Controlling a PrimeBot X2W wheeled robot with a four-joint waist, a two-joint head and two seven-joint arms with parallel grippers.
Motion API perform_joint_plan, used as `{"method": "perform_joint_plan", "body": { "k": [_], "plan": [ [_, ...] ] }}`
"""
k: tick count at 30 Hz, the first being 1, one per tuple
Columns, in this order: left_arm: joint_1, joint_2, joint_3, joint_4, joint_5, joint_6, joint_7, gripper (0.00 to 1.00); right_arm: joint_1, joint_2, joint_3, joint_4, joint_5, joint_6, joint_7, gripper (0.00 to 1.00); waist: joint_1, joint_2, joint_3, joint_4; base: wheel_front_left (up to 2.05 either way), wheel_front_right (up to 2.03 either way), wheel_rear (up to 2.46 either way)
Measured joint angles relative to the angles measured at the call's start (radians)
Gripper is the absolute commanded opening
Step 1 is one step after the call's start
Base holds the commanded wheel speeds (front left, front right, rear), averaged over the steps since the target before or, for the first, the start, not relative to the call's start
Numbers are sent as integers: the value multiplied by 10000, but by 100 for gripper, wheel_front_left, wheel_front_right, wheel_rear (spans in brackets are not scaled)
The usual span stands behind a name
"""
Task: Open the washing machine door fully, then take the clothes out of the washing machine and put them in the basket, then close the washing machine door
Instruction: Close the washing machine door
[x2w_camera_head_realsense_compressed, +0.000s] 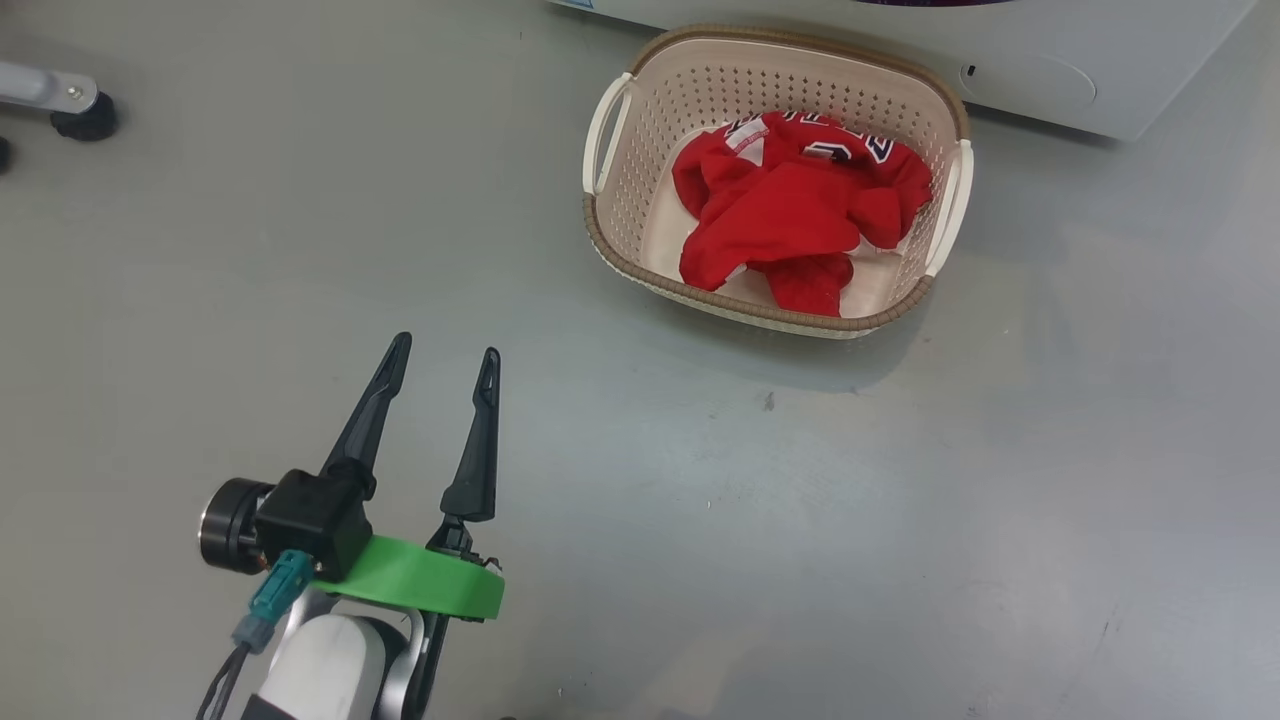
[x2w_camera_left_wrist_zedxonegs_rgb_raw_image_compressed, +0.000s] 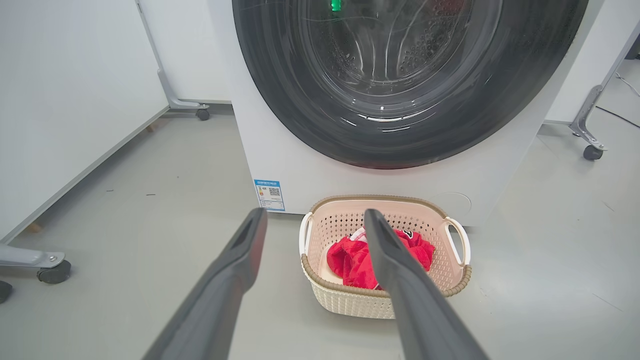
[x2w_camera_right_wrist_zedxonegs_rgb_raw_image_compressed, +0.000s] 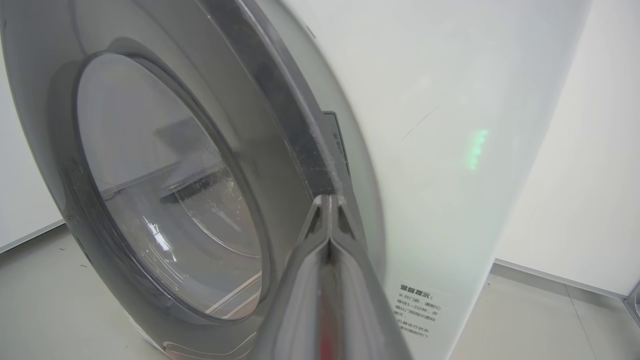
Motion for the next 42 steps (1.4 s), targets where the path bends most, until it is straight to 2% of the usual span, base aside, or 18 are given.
{"method": "perform_joint_plan", "body": {
  "k": [5, 22, 28, 39, 40, 41, 42],
  "plan": [
    [-172, -27, -161, 71, 0, -77, -77, 100, -298, -226, -27, 276, -52, -2, -75, 0, 0, 0, 102, 170, 0, 0, 0],
    [-348, -75, -326, 378, -13, -86, -88, 100, -546, -309, -50, 1258, -77, 10, -646, 0, 0, 0, -53, 412, 0, 0, 0],
    [-371, -86, -316, 577, -13, -84, -90, 100, -446, -33, 81, 1429, -46, 127, -1001, 0, 0, 0, -249, 344, 0, 0, 0],
    [-375, -88, -25, 610, 2, -71, -117, 100, 632, 550, 82, 1498, 326, 286, -1189, 0, 0, 0, -735, -41, 0, 0, 0],
    [-375, -86, -6, 608, 6, -71, -117, 100, 786, 596, 48, 1498, 370, 318, -1191, 2, 0, 0, -790, -91, 0, 0, 0],
    [-375, -86, 15, 585, 27, -71, -117, 100, 947, 650, 35, 1496, 426, 322, -1233, 17, 0, 0, -847, -147, 0, 0, 0],
    [-375, -84, 48, 575, 48, -65, -117, 100, 1095, 713, 35, 1490, 437, 324, -1266, 37, 0, 0, -899, -207, 0, 0, 0]
  ]
}}
